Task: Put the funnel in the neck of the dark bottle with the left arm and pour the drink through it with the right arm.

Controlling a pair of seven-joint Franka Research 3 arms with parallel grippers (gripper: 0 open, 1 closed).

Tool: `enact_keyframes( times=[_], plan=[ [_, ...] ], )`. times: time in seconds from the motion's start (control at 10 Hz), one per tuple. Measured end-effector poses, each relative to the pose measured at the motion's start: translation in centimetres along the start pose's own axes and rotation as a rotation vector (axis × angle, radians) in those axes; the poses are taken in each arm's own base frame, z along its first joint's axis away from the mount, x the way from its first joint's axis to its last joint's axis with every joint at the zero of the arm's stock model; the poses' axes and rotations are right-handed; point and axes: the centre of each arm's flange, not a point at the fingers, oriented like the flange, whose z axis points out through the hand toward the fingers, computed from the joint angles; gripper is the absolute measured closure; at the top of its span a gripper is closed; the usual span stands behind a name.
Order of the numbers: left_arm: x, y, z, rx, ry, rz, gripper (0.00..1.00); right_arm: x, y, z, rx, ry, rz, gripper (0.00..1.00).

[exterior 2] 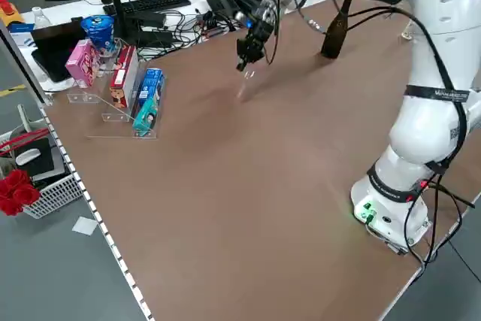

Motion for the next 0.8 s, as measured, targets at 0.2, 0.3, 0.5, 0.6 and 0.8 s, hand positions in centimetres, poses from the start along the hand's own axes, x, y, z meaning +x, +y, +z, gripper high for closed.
enact_keyframes(
  times=[0.2,0.3,0.5,0.6,0.8],
  plan=[
    [-2.5,-3.3,-7.1,-0.169,0.038,0.026,0.96,0.1,0.0,-0.1,0.000,0.008,0.000,0.00],
    [-3.8,-4.3,-10.6,-0.238,0.078,0.010,0.96,0.1,0.0,-0.2,0.000,0.015,0.001,0.00],
    [-6.5,-4.4,-18.3,-0.348,0.157,0.000,0.96,0.3,0.4,-0.4,0.001,0.028,0.007,0.00],
    [-7.6,-4.0,-22.1,-0.406,0.187,-0.004,0.96,0.7,1.1,-0.1,0.004,0.032,0.009,0.00],
    [-9.1,-4.0,-28.0,-0.515,0.224,-0.014,0.96,1.7,3.1,0.8,0.012,0.031,0.003,0.00]
  ],
)
